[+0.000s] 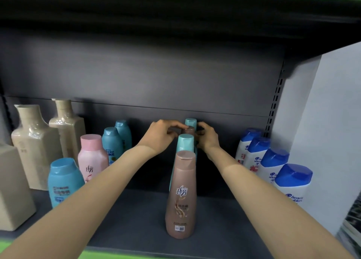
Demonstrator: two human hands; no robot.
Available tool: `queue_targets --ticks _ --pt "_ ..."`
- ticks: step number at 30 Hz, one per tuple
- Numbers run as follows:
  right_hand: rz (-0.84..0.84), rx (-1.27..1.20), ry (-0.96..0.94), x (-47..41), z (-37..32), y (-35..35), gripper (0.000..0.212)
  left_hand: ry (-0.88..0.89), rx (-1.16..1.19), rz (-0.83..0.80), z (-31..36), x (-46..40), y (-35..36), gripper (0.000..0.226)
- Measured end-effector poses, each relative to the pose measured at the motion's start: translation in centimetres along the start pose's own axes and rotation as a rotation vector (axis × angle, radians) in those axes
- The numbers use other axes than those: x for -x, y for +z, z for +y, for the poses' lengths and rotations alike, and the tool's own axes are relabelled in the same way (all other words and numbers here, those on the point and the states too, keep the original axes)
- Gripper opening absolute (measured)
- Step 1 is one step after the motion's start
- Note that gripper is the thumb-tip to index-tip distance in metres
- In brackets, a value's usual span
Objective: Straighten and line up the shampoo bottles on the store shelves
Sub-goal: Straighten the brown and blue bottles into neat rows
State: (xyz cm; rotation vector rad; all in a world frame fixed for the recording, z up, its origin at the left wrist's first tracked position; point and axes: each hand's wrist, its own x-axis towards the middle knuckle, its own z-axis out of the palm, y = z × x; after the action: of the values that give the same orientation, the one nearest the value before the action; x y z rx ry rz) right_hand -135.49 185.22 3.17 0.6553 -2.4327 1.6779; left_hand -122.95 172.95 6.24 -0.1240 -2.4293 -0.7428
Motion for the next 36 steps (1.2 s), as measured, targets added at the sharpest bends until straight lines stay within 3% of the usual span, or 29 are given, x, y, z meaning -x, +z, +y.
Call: queue_targets --ticks 7,11,18,23,27,36 --pt "-0.08 -0.038 0.038 0.1 -0.4 -0.6 0.036 -0.084 0.131 0.015 0.3 0.2 -0.2 0.031" --pt "0.031 0.043 -0.067 0.9 -2.4 -2.3 0.044 -0.161 0.157 0.088 0.5 0.6 -0.6 0.022" --pt "0.042 0.02 -0.299 4.2 -8.4 -3.5 0.022 -0.15 0.029 0.28 3.0 2.6 -3.1 0.016" --pt "-0.069 0.058 -0.28 7.5 -12.8 -0.9 0.016 -0.076 -0.105 0.346 4.3 5.8 -7.6 0.019" --pt "-0.134 0.028 -0.297 11.1 -14.9 2.1 0.015 -0.077 -0.082 0.41 3.2 9.3 -11.7 0.017" --pt "-0.211 -0.001 -0.183 19.5 -14.8 9.2 0.021 -0.214 0.066 0.295 -2.9 16.9 -16.4 0.022"
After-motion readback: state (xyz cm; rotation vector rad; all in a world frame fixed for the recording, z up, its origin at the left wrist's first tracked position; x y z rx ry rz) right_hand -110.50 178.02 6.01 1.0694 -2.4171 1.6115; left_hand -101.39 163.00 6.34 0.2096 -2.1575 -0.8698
